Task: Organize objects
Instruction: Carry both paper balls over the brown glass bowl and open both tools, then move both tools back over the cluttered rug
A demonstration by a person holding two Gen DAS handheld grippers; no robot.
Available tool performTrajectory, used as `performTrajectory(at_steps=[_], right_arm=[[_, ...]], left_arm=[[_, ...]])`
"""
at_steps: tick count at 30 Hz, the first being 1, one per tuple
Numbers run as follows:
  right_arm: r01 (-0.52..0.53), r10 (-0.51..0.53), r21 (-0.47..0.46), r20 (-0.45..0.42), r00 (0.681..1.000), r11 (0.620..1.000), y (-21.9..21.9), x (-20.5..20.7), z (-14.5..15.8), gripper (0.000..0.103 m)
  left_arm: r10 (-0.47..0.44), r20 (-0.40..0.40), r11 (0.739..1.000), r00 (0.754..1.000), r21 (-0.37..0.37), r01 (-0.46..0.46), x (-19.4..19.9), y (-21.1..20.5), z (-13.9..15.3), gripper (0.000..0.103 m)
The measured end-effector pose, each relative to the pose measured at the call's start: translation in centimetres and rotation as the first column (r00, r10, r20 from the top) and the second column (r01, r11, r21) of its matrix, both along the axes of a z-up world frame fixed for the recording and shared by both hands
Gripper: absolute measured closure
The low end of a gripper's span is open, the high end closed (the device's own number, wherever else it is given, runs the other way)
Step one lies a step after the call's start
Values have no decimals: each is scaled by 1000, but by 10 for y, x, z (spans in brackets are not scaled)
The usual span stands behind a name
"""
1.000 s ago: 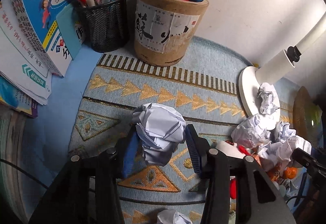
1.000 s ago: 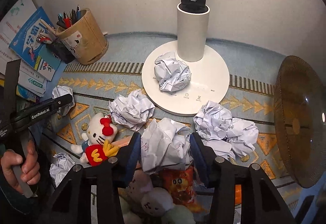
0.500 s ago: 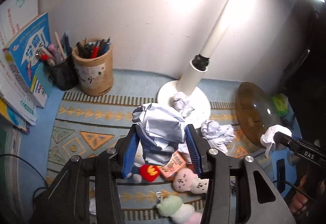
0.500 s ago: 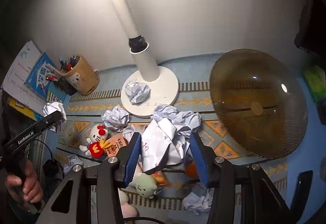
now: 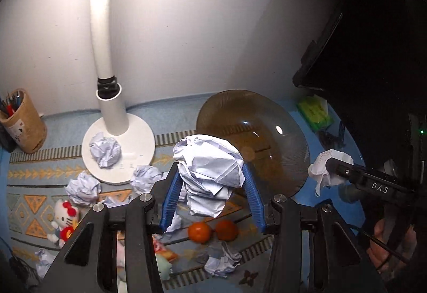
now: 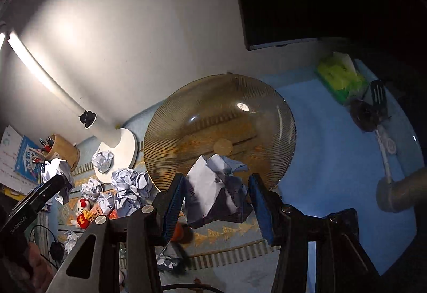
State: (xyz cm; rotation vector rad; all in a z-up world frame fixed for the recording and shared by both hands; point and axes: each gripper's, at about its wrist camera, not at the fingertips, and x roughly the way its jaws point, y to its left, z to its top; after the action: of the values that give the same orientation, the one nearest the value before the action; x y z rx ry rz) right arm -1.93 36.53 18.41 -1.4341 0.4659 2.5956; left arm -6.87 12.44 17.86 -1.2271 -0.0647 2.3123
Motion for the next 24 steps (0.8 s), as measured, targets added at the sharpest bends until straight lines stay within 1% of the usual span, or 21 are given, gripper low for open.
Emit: performTrajectory(at_steps=[4,8,10,11,12,13,14,15,17,24], right_arm=[[-24,24,-2,10,1000,1000,18,-6,0,55],[-62,62,-7,27,998,998,25,-23,-7,55],[-78,79,-8,32,996,997,26,-30,-9,55],[-86,86,-10,33,996,996,27,-34,-11,55],[-94,94,-13,33,995,996,27,-37,-11,55],[-101,102,-19,36,994,995,28,-40,-13,55],[-108,109,-24,42,993,994,29,-44,-14,51],[-113,114,-29,44,993,993,30,-46,-15,44],[-113,113,-27,34,993,993,34,-46,-15,37],[-97,99,-56,51,994,994,43,-44,-21,37]], left_arm=[[-27,15,1000,1000,9,27,-9,40,-8,60],[-40,25,999,999,11,40,-19,63,-15,58],[-35,20,999,999,13,35,-24,67,-15,50],[-32,24,999,999,18,32,-27,69,-15,40],[-30,32,999,999,20,30,-29,72,-16,23],[-21,33,999,999,25,20,-30,72,-16,17],[-11,29,999,1000,34,10,-30,71,-16,13],[-8,30,999,1000,40,6,-29,70,-16,13],[1,43,999,999,44,-3,-29,66,-18,13],[74,84,996,994,53,-78,-15,29,-25,13]])
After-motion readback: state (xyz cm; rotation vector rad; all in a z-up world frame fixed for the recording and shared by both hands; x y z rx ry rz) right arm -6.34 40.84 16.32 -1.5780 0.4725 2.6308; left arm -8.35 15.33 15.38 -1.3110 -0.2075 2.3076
